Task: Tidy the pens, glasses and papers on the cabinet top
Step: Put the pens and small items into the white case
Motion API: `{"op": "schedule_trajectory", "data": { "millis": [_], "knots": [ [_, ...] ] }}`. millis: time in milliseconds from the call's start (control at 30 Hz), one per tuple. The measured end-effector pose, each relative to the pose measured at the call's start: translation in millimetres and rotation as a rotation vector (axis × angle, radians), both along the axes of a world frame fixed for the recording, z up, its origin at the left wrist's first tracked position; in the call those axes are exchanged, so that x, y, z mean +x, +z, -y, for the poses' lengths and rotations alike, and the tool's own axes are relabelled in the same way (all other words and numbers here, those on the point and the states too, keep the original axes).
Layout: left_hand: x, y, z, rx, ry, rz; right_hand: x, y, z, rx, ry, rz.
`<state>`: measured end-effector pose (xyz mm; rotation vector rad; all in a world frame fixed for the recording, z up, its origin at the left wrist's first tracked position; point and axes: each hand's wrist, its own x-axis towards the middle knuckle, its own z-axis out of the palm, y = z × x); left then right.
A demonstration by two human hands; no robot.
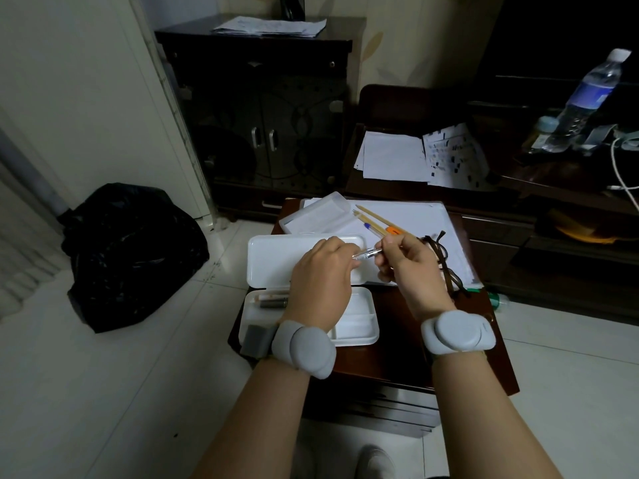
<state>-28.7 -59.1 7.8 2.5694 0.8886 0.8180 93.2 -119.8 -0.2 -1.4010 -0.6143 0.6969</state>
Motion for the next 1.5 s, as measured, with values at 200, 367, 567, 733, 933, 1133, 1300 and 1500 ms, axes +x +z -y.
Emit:
{"op": "schedule_trajectory", "data": {
  "millis": [200,367,567,733,933,1133,1300,1500],
  "knots": [
    [-9.8,2.6,-9.8,-0.110,0.058,-0.020,2.4,-3.5,-1.8,-0.014,-0.070,0.025],
    [-24.3,-3.1,-19.9,-0.225,0.081,-0.082,6.9,-4.3,0.2,-0.015,-0.168,0.026],
    [-34.0,-14.1,-20.3,-0.363,0.067,-0.208,10.0,-9.4,-0.6,-0.039,-0.202,0.067],
    [-35.4,-19.4,-20.7,-0.394,0.049,-0.321,10.0,-10.1,0.0,-0.041,-0.191,0.072],
    [-37.2,-19.6,-20.5,-0.356,0.086,-0.373,9.5,-10.1,-0.2,-0.040,-0.210,0.060],
    [-37.8,-21.3,-21.2,-0.342,0.095,-0.388,12.2,-12.9,-2.1,-0.053,-0.211,0.080],
    [-35.7,-22.3,-24.4,-0.346,0.082,-0.420,14.0,-10.7,-4.4,-0.052,-0.216,0.079],
    [-36.1,-24.0,-25.1,-0.335,0.089,-0.415,13.8,-10.3,-5.1,-0.049,-0.213,0.080]
  ]
}}
